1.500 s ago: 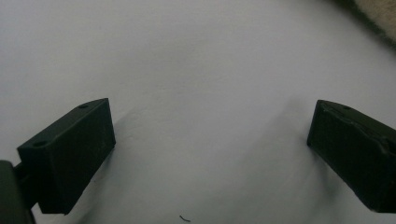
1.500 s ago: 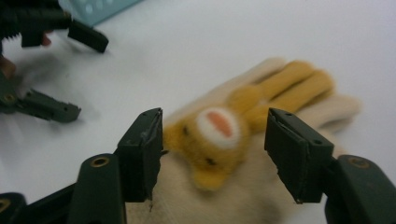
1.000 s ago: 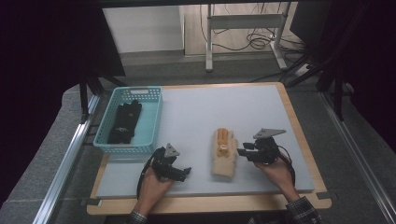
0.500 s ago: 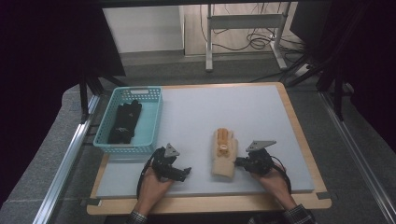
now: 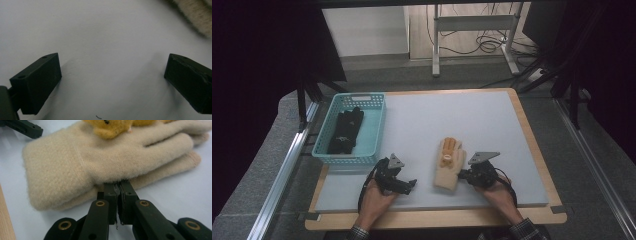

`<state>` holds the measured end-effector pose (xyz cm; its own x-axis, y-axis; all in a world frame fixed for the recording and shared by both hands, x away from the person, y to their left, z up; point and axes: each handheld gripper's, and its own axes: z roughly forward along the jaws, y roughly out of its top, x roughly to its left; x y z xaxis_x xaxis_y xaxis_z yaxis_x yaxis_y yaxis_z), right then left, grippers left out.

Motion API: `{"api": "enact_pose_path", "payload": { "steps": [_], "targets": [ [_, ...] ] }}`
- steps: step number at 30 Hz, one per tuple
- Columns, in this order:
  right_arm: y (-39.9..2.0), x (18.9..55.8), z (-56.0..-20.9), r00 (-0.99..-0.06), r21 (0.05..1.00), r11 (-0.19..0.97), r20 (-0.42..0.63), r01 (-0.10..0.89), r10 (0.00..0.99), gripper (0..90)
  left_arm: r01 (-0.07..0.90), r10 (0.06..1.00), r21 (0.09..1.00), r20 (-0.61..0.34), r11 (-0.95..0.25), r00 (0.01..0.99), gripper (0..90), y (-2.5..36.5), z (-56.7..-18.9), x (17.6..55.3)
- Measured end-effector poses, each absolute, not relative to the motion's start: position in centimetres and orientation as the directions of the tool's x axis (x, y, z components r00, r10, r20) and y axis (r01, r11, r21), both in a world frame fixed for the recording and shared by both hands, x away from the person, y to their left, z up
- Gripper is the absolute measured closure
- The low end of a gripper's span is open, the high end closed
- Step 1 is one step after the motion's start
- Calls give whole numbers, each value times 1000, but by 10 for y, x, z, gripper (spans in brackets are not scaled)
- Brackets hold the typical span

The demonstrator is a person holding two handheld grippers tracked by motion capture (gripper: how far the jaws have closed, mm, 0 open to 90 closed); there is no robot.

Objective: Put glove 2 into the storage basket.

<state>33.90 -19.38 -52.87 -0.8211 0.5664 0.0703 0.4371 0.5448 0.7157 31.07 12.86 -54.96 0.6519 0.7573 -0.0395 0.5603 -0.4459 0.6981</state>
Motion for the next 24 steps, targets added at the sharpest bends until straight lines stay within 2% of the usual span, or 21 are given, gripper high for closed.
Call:
{"api": "enact_pose_path", "payload": {
  "steps": [24],
  "targets": [
    [-144,350,-533,-838,727,552,60,409,542,845,542,730,690,-29,-479,683,18,134,-549,305]
  ]
}}
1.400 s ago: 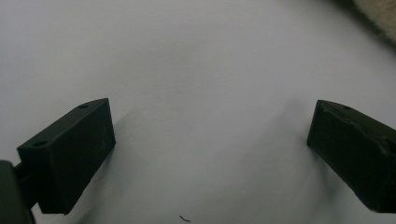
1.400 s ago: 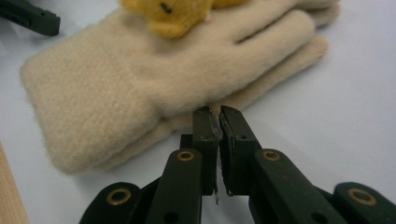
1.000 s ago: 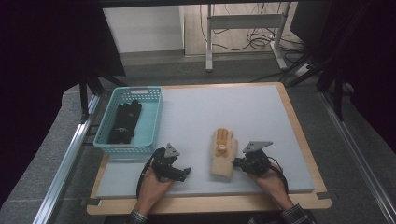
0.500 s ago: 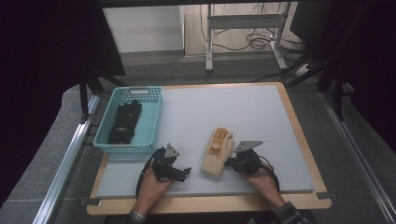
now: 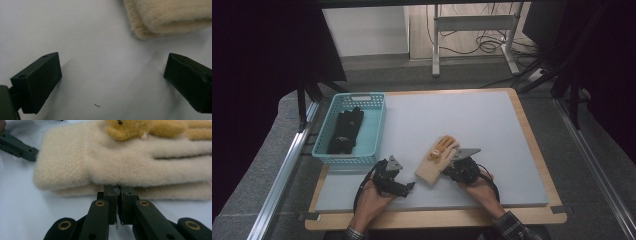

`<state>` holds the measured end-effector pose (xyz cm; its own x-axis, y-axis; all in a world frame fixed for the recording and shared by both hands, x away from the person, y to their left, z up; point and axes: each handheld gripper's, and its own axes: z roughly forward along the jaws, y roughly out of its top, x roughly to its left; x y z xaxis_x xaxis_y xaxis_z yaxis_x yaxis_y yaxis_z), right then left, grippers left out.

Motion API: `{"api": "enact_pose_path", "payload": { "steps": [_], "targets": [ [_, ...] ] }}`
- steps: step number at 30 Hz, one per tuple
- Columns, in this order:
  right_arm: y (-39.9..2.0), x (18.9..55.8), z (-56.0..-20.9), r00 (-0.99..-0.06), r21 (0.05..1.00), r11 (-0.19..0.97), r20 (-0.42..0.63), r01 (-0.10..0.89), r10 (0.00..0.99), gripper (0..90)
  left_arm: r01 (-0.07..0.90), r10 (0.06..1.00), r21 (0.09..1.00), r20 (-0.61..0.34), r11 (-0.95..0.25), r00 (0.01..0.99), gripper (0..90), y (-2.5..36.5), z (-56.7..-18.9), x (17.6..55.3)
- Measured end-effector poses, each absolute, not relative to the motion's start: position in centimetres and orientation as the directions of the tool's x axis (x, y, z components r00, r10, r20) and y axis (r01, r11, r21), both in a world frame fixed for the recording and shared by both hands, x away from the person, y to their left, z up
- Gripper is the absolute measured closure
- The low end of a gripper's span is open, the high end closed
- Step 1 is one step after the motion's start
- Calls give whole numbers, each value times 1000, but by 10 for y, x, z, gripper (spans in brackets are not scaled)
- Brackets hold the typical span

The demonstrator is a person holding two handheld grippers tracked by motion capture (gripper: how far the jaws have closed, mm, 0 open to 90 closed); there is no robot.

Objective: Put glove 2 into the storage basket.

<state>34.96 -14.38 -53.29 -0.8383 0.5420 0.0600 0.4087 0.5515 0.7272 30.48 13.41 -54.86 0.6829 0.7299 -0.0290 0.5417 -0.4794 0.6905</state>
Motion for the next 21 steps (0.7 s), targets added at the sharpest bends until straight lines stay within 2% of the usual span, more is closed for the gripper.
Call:
{"api": "enact_pose_path", "payload": {
  "steps": [14,21],
  "targets": [
    [-120,357,-536,-852,741,563,24,366,522,841,548,733,688,-35,-475,679,13,134,-549,305],
    [-123,353,-532,-857,724,583,25,370,514,797,548,734,691,-39,-471,679,11,134,-549,306]
  ]
}}
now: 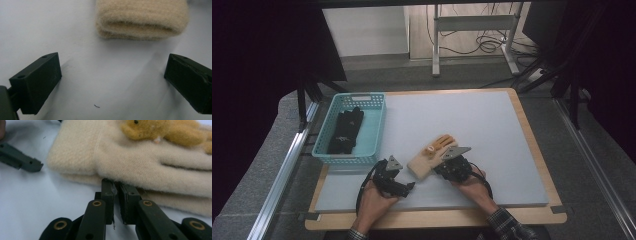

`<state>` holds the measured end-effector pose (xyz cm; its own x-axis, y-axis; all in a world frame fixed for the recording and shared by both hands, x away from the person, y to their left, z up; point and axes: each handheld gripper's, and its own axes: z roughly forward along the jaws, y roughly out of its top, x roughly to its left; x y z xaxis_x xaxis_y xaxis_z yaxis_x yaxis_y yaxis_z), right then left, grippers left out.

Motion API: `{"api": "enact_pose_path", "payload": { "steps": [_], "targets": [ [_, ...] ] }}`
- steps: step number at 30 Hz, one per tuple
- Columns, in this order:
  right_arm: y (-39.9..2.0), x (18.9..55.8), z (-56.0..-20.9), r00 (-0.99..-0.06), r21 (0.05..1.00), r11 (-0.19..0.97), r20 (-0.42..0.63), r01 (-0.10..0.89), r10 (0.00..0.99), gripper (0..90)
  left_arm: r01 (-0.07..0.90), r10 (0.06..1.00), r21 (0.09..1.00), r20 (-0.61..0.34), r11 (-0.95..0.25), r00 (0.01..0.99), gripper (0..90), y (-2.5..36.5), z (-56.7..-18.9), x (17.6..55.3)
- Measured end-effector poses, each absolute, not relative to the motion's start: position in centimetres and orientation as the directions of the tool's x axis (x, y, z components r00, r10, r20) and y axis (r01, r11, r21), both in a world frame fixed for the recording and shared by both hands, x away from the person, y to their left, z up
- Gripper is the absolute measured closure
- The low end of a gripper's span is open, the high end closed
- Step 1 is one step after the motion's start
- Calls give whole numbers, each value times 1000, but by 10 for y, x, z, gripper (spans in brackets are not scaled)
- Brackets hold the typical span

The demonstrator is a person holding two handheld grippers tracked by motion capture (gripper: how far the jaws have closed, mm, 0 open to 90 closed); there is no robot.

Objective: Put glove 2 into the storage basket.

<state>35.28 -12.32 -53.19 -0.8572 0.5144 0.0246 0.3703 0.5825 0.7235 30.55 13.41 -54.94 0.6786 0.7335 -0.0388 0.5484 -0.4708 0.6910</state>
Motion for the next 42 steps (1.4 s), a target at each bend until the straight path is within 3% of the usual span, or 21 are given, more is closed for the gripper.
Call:
{"api": "enact_pose_path", "payload": {
  "steps": [26,42],
  "targets": [
    [-210,349,-502,-745,773,488,-28,407,666,300,549,734,692,-41,-469,678,11,134,-550,306],
    [-259,350,-512,-665,766,433,-10,475,747,157,550,734,692,-42,-468,678,11,134,-550,306]
  ]
}}
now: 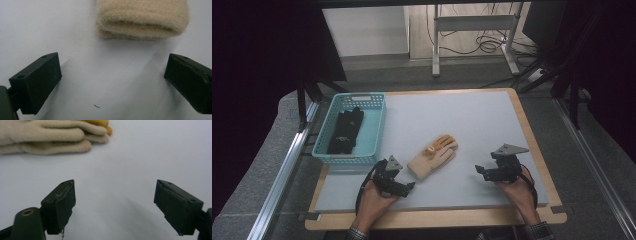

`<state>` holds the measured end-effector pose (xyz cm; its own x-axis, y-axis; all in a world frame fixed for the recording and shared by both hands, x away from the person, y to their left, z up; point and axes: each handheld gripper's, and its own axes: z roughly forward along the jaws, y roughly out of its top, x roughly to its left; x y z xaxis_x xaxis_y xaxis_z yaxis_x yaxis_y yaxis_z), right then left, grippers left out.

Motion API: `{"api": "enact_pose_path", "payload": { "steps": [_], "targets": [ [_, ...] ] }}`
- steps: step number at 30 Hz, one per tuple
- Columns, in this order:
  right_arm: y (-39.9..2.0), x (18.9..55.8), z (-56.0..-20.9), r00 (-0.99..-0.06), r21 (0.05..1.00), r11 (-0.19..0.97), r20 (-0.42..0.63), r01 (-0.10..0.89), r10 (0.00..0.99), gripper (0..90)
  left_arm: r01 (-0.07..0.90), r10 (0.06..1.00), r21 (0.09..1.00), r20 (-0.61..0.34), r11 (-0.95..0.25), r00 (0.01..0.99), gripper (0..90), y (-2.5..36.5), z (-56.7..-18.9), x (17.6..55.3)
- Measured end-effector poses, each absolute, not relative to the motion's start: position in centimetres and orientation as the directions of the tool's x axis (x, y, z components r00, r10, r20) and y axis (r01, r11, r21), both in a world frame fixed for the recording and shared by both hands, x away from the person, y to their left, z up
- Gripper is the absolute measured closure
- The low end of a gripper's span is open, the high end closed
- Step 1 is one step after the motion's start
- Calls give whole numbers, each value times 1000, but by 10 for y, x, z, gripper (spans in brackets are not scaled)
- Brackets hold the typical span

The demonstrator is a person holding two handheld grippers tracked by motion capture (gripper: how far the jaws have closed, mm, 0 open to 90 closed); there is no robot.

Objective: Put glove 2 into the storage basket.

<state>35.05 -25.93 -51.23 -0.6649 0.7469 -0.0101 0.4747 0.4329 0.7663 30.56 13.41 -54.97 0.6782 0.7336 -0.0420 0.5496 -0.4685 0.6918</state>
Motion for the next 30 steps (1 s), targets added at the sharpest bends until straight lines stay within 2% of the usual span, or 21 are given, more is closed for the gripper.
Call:
{"api": "enact_pose_path", "payload": {
  "steps": [14,30],
  "targets": [
    [-268,352,-531,-615,705,465,-52,535,787,25,551,734,691,-44,-468,678,10,134,-550,306],
    [-268,352,-532,-609,707,461,-53,537,791,22,542,724,690,-38,-480,689,19,134,-547,307]
  ]
}}
